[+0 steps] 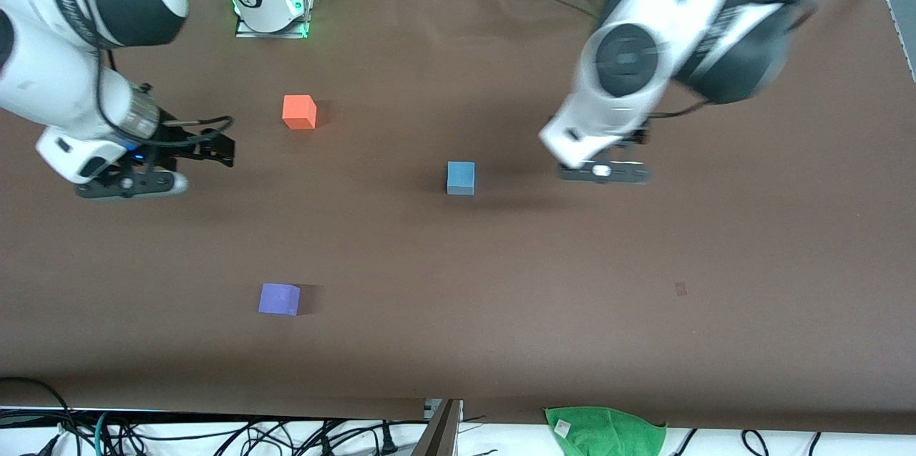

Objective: Place blue block between orange and purple blocks
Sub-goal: 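Release the cube and withdraw the left gripper while the right gripper advances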

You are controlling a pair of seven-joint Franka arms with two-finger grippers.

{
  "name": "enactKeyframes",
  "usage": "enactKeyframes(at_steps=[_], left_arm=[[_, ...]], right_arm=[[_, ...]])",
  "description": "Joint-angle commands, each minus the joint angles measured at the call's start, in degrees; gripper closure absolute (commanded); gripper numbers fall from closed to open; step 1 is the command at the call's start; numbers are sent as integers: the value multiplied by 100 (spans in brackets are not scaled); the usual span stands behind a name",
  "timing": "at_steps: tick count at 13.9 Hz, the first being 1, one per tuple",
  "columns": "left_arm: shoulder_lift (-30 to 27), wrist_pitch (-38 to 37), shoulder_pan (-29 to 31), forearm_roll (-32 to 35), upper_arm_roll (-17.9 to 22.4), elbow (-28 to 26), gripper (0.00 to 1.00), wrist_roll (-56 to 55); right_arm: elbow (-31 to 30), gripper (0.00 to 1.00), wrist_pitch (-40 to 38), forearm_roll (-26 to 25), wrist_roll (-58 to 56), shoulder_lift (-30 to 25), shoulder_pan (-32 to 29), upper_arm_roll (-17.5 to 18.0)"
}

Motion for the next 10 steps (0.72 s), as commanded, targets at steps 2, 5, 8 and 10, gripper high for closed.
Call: enactKeyframes(at_steps=[2,5,8,10], left_arm=[[-633,-142,1214,-143,-94,-211,0,1238],[-1045,-99,1639,-496,80,-395,0,1459],[-2159,1196,1340,-924,976,-2050,0,1459],[-2828,1606,1358,-1339,1153,-2810,0,1843]], right_arm=[[65,1,56,-57,-47,288,596,-13],[74,1,388,13,460,577,1140,-13],[108,1,1327,347,1777,1244,1807,-5],[345,1,1987,356,2402,1867,2159,-5]])
